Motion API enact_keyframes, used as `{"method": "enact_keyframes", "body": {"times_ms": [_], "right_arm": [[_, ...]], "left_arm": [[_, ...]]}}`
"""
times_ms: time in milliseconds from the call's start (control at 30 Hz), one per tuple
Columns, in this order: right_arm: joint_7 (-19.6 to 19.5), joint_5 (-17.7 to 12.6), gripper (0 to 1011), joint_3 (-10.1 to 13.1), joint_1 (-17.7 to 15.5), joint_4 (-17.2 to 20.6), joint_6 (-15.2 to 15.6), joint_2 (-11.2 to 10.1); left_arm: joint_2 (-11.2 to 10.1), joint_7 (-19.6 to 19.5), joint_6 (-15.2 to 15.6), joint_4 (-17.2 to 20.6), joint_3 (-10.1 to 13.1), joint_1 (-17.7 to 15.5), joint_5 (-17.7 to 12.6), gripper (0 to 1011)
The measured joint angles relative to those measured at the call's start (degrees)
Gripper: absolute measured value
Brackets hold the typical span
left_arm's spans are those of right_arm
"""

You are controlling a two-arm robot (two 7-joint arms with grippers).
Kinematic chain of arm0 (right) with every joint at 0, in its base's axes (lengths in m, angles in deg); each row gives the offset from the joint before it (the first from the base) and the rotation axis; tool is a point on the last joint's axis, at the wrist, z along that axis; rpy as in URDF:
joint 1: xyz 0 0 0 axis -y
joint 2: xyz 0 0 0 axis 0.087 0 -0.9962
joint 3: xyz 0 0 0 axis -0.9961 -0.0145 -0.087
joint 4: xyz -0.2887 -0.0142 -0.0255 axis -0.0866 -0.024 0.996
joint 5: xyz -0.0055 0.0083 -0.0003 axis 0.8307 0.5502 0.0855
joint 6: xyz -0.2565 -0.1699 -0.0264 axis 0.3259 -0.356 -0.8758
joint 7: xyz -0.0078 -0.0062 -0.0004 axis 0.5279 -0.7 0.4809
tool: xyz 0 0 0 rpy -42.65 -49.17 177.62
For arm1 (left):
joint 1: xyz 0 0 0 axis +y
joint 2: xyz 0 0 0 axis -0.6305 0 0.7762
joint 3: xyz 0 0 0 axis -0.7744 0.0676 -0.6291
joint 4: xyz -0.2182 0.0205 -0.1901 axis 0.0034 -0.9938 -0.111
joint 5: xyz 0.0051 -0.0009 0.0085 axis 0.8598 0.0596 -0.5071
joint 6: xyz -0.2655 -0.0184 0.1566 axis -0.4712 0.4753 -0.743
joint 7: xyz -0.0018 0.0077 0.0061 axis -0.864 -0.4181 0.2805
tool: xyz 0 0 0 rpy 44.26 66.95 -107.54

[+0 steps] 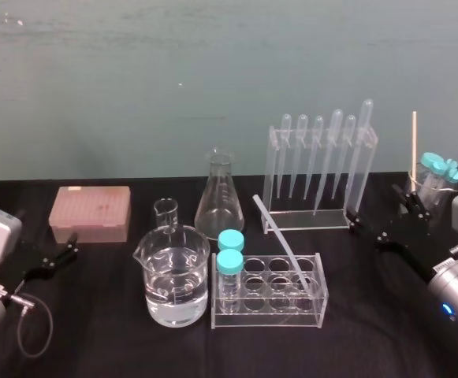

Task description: Pick up the stirring rod with one hand, then place it down.

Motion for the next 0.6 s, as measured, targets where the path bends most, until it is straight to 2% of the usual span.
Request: {"method": "enact_keyframes", "body": {"times_ms": [600], "right_arm": [[-0.01,0.01,1003,0.06,-0.08,0.03,-0.42,-0.04]], "left_arm": [[0.0,0.0,0.0,0.0,0.0,0.0,0.0,1000]]}}
